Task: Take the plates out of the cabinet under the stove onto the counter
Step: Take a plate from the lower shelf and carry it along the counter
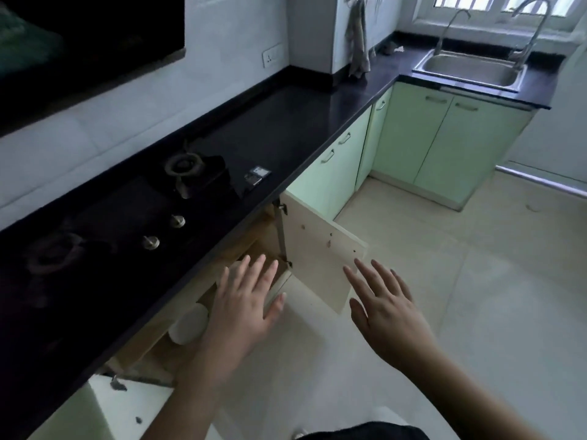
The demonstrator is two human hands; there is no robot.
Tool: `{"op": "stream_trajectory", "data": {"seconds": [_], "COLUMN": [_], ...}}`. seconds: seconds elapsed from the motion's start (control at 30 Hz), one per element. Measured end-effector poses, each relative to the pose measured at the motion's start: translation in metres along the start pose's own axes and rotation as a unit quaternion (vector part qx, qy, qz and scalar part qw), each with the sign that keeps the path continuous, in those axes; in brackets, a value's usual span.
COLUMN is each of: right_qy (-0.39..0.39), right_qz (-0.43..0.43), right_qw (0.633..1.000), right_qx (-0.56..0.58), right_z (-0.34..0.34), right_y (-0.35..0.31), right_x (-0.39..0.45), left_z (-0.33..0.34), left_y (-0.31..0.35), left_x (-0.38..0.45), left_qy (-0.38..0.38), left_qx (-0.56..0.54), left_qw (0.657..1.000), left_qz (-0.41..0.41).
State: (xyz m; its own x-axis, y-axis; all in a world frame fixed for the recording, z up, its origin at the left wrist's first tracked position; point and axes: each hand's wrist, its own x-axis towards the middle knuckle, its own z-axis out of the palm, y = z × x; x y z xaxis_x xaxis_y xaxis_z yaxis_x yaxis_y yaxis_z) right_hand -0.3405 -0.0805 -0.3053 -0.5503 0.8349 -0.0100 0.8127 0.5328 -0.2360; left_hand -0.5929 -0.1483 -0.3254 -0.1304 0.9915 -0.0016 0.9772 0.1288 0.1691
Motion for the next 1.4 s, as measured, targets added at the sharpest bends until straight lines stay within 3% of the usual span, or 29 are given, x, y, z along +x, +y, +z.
{"op": "stream_trajectory", "data": {"seconds": [0.43, 0.73, 1.13, 1.3, 1.4], "right_qy": [-0.077, -0.097, -0.147, -0.138, -0.155], "right_qz": [-0.247, -0.393, -0.477, -0.450, -0.468], "right_qw": [0.966, 0.914, 0.866, 0.881, 0.869], "right_qx": [-0.010, 0.014, -0.031, -0.039, -0.038], "right_z": [0.000, 0.012, 0.058, 0.069, 0.077], "right_y": [0.035, -0.012, -0.089, -0.103, -0.116], "right_x": [0.148, 0.160, 0.120, 0.138, 0.155], "left_z": [-0.006, 0.002, 0.041, 0.055, 0.058], "left_y": [0.018, 0.036, 0.016, 0.000, -0.018], "left_x": [0.032, -0.036, -0.125, -0.137, -0.127], "left_qy": [0.013, 0.045, 0.052, 0.050, 0.043], "left_qx": [0.015, 0.018, 0.014, 0.014, 0.010], "left_qw": [0.975, 0.934, 0.904, 0.893, 0.891], "left_qz": [-0.223, -0.354, -0.424, -0.447, -0.451]}}
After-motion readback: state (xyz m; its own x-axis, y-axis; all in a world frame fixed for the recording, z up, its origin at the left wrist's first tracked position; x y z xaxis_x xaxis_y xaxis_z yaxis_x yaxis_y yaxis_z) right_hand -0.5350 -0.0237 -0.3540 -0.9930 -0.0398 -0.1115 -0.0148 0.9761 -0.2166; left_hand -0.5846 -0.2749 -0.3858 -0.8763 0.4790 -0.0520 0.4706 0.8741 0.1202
